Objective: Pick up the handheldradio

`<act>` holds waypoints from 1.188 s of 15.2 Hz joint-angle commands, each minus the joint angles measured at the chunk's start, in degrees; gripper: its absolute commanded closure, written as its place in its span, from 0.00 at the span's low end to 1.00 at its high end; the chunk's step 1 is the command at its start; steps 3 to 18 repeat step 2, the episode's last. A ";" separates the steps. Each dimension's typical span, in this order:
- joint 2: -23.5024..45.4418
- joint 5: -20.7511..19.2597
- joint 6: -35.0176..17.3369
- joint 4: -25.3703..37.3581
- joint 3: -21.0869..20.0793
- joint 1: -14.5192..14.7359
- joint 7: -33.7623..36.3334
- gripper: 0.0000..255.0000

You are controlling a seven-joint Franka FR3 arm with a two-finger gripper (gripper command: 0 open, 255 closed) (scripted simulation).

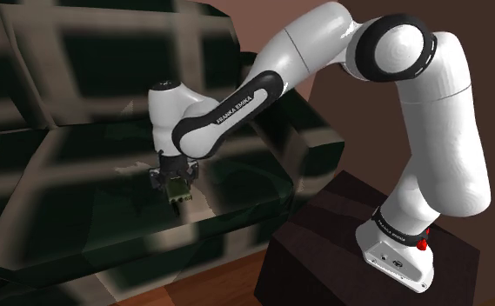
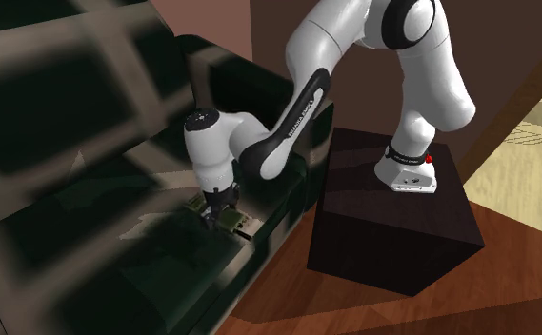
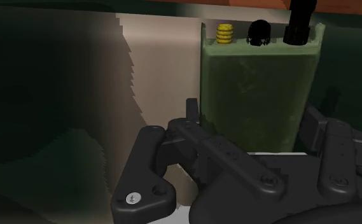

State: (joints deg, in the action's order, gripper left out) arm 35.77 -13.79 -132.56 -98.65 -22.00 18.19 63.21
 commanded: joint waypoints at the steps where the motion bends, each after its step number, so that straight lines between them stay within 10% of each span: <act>1: -0.39 0.21 0.72 0.35 -0.15 -0.13 -0.20 1.00; 18: -0.38 0.21 0.72 0.36 -0.15 -0.13 -0.20 1.00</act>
